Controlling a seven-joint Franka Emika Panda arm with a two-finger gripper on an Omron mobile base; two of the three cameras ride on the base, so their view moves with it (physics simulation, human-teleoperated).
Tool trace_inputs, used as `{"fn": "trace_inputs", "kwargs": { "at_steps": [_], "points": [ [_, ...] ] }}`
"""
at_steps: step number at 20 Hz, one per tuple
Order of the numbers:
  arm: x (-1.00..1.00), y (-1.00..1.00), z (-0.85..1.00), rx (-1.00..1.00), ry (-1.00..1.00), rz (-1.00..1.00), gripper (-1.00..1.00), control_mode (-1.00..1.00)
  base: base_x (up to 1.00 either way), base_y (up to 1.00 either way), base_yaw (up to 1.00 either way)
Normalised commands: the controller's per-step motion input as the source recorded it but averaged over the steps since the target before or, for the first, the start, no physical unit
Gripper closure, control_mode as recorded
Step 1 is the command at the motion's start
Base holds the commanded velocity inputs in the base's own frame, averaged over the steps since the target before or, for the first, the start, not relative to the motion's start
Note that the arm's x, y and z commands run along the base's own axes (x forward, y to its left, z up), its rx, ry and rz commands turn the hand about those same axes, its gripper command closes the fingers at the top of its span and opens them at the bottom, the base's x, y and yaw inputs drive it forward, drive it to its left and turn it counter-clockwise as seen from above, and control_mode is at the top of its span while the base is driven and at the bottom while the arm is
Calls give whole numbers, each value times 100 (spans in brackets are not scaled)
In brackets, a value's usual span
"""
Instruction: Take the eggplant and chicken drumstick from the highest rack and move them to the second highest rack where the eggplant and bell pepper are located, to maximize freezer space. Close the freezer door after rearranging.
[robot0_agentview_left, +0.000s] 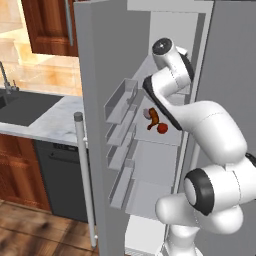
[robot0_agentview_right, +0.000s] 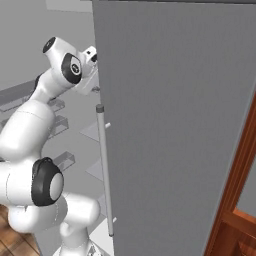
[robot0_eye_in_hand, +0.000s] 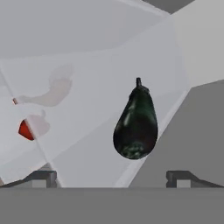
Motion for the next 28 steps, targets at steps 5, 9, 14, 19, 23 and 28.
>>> {"fn": "trace_inputs", "kwargs": {
  "at_steps": [5,9,14,19,23,28],
  "points": [
    [21,-44,-2,0,9,-1,-100,-100,0,0,0],
    [42,-17,-12,0,10,3,-100,-100,0,0,0],
    [33,-3,-20,1,7,20,-100,-100,0,0,0],
    [20,-2,-25,0,4,14,-100,-100,0,0,0],
    [3,-7,-30,0,0,0,-100,-100,0,0,0],
    [13,-6,-34,0,0,0,-100,-100,0,0,0]
  ]
}}
